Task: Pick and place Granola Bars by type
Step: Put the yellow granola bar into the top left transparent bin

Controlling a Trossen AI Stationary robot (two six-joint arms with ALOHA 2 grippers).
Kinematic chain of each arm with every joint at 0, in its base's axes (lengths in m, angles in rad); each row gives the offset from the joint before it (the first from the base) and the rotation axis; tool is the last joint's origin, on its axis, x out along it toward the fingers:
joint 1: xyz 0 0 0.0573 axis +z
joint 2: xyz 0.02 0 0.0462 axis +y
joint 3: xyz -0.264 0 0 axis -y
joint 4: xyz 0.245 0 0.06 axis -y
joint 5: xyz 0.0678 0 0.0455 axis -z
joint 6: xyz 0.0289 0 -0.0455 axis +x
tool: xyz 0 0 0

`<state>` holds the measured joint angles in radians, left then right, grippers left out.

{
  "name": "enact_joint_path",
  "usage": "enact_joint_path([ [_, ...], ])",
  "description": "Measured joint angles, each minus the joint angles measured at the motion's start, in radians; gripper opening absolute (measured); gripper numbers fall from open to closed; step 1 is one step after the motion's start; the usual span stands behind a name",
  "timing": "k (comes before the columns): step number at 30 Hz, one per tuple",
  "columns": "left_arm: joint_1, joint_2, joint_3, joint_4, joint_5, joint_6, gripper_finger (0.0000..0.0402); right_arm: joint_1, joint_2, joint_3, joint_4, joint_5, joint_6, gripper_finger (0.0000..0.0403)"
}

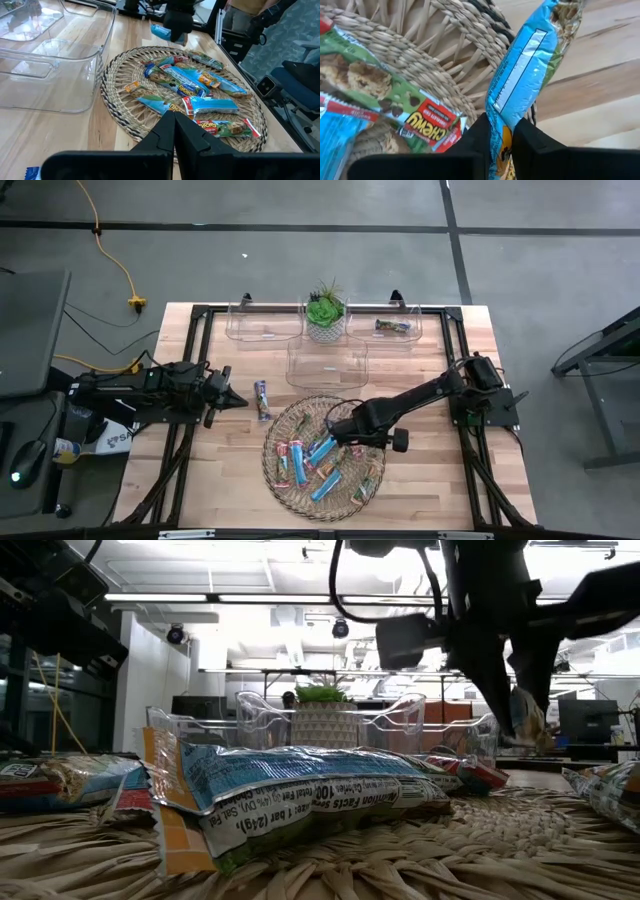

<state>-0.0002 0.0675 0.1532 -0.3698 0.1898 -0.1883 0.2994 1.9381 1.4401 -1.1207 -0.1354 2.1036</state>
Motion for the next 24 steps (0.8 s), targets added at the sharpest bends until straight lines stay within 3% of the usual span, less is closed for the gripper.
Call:
enact_joint_path([
  [14,0.0,0.0,0.0,0.0,0.003,0.0,0.0001,0.051,0.0,0.27,-0.355,0.046,0.0,0.0035],
  [18,0.0,0.0,0.0,0.0,0.003,0.0,0.0001,0.051,0.0,0.372,-0.449,0.117,-0.038,0.0028],
  [24,0.0,0.0,0.0,0.0,0.003,0.0,0.0001,0.022,-0.001,0.475,-0.449,0.28,-0.146,0.0034],
])
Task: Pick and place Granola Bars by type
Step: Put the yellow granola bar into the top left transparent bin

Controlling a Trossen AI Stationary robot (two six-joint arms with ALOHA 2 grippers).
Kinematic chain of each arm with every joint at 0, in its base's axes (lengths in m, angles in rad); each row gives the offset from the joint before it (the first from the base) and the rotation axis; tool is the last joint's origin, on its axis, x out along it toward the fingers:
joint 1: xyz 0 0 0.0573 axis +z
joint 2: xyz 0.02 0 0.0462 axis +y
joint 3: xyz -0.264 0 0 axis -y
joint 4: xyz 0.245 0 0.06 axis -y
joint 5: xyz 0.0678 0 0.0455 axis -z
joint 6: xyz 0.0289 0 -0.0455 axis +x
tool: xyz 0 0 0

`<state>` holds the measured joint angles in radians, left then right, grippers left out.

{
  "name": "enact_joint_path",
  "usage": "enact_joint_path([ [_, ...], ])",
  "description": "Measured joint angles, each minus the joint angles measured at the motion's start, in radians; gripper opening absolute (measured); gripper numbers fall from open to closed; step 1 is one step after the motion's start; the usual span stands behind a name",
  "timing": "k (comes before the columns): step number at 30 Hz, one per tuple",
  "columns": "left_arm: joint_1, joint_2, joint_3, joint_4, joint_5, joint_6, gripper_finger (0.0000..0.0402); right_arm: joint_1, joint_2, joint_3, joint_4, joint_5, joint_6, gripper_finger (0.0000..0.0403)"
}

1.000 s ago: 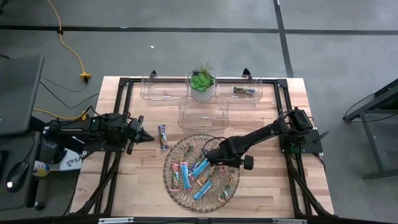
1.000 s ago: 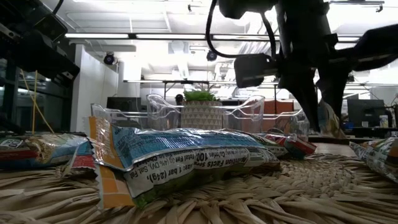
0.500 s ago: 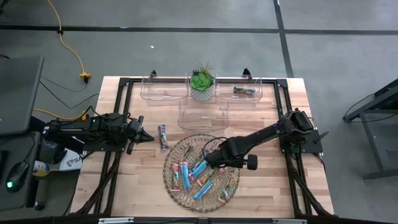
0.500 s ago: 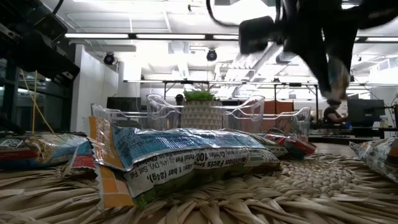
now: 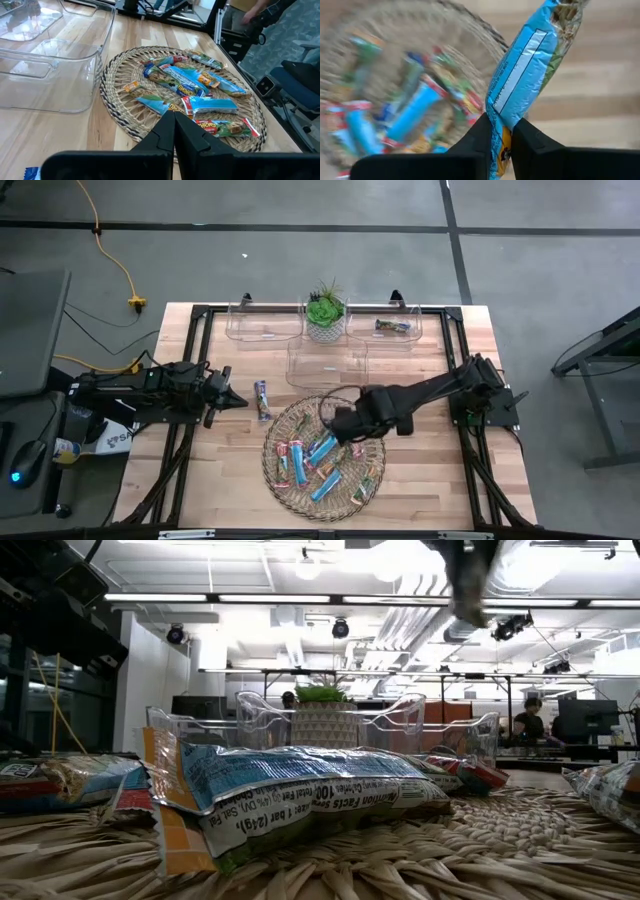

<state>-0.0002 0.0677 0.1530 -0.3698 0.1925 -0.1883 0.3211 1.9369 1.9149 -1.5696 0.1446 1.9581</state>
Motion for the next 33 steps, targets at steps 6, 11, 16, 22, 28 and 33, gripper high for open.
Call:
enact_joint_path([
  [6,0.0,0.0,0.0,0.0,-0.001,0.0,0.0001,-0.055,0.0,0.051,0.035,0.181,-0.154,0.003],
  [11,0.0,0.0,0.0,0.0,-0.004,0.0,0.0001,-0.119,0.0,0.084,0.141,0.322,-0.37,0.0031],
  [16,0.0,0.0,0.0,0.0,-0.004,0.0,0.0001,-0.201,0.0,0.09,0.347,0.398,-0.657,0.0038],
  [22,0.0,0.0,0.0,0.0,-0.003,0.0,0.0001,-0.31,0.0,0.09,0.632,0.377,-1.01,0.0027],
  [28,0.0,0.0,0.0,0.0,-0.003,0.0,0.0001,-0.435,0.0,0.09,0.842,0.261,-1.266,0.0037],
  [33,0.0,0.0,0.0,0.0,-0.003,0.0,0.0001,-0.526,0.0,0.09,0.989,0.172,-1.427,0.0035],
])
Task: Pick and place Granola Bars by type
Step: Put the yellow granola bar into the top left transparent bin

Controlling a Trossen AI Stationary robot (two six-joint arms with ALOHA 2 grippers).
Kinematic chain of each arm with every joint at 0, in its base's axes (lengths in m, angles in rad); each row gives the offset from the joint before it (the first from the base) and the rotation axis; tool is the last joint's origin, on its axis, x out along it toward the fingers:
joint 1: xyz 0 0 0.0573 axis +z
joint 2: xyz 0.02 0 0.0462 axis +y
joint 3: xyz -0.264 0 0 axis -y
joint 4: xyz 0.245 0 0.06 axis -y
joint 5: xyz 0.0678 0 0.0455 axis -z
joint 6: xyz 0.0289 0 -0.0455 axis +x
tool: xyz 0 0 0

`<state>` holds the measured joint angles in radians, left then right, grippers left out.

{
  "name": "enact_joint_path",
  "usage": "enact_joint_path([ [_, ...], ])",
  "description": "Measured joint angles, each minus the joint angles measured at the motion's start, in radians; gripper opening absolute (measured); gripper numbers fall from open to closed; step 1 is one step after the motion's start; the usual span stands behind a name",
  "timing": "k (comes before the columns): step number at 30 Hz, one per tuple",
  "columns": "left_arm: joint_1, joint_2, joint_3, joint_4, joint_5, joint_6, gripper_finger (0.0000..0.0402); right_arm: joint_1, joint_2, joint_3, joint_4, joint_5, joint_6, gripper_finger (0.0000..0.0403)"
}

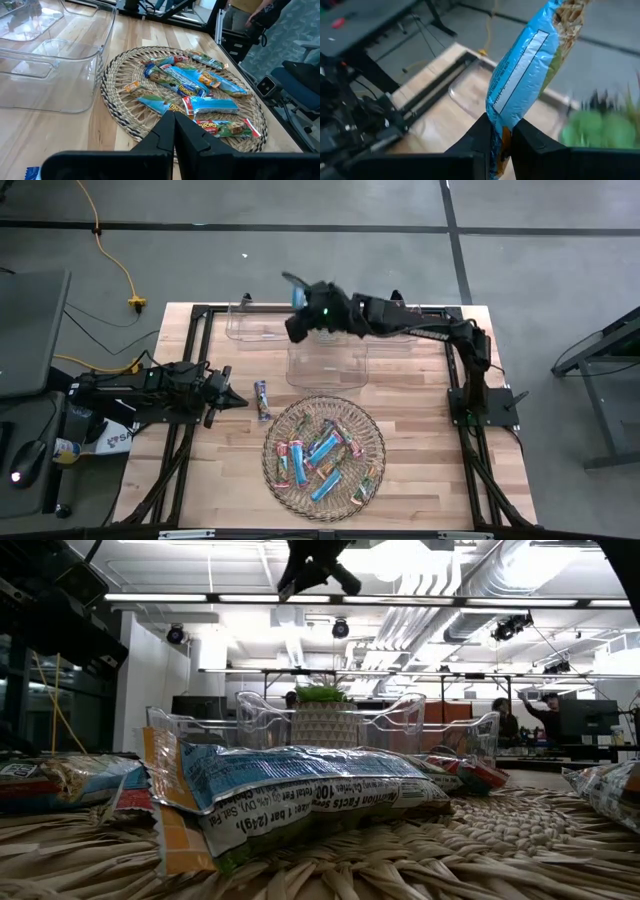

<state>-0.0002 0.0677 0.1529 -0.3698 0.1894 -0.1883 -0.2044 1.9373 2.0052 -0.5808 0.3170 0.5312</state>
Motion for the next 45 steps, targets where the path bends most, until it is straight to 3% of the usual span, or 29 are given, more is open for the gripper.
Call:
enact_joint_path([
  [11,0.0,0.0,0.0,0.0,0.003,0.0,0.0001,-0.132,0.107,0.0,0.429,-0.229,-0.179,0.0034],
  [17,0.0,0.0,0.0,0.0,0.003,0.0,0.0001,-0.145,0.211,0.0,0.539,-0.301,-0.275,0.0033],
  [27,0.0,0.0,0.0,0.0,0.003,0.0,0.0001,-0.144,0.315,-0.001,0.529,-0.256,-0.476,0.0031],
  [39,0.0,0.0,0.0,0.0,0.0,0.0,0.0001,-0.142,0.322,-0.001,0.487,-0.211,-0.902,0.0031],
  [45,0.0,0.0,0.0,0.0,0.0,0.0,0.0001,-0.142,0.322,-0.001,0.336,-0.158,-0.986,0.0031],
])
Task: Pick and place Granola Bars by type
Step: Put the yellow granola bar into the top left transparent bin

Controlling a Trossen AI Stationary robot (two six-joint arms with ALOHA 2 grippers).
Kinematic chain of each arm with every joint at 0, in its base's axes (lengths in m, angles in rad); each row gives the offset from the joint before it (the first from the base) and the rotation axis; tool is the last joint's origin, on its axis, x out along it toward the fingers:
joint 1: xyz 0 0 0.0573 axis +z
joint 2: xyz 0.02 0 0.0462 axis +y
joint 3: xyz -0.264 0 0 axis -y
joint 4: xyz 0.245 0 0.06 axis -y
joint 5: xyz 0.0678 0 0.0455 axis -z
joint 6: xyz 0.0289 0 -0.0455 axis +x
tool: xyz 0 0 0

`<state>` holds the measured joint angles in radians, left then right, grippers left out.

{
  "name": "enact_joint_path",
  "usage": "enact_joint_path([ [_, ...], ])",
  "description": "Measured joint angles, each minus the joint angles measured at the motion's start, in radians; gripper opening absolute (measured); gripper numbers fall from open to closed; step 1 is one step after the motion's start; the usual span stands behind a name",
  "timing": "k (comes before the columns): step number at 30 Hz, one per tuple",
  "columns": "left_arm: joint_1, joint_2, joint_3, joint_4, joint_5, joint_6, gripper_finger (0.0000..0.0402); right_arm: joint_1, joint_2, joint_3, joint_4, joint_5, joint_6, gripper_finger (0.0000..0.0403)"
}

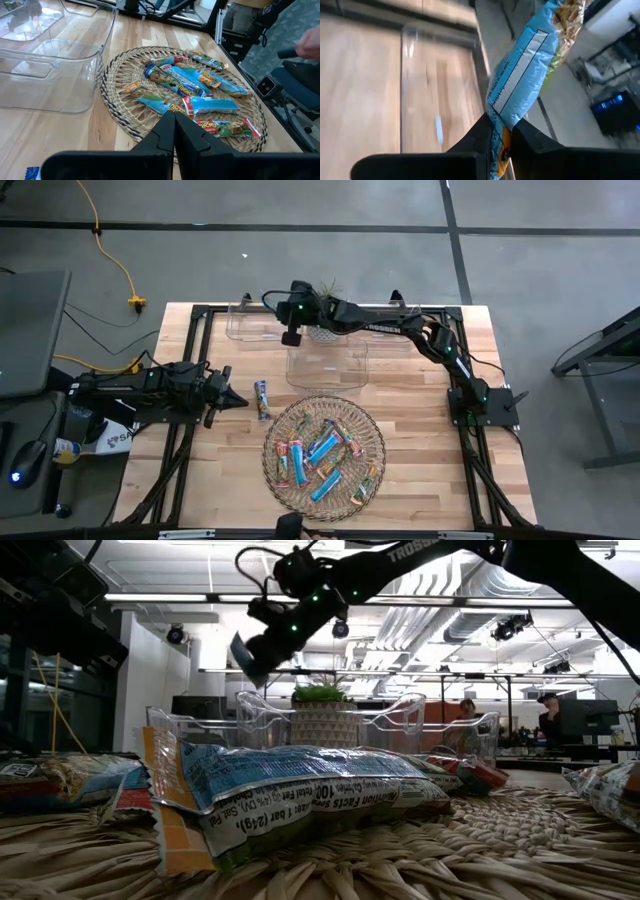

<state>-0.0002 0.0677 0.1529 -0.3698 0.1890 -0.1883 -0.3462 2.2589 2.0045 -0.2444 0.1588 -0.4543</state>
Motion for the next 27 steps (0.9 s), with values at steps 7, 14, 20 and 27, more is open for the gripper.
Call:
enact_joint_path([
  [7,0.0,0.0,0.0,0.0,0.0,0.0,0.0001,0.0,0.0,0.0,-0.117,0.007,-0.005,0.003],
  [14,0.0,0.0,0.0,0.0,0.0,0.0,0.0001,0.0,0.001,0.0,-0.138,-0.061,-0.048,0.003],
  [20,0.0,0.0,0.0,0.0,0.001,0.0,0.0001,0.0,0.024,0.0,-0.162,-0.07,-0.013,0.003],
  [27,0.0,0.0,0.0,0.0,0.004,0.0,0.0001,-0.002,0.037,0.0,-0.154,-0.065,0.053,0.003],
])
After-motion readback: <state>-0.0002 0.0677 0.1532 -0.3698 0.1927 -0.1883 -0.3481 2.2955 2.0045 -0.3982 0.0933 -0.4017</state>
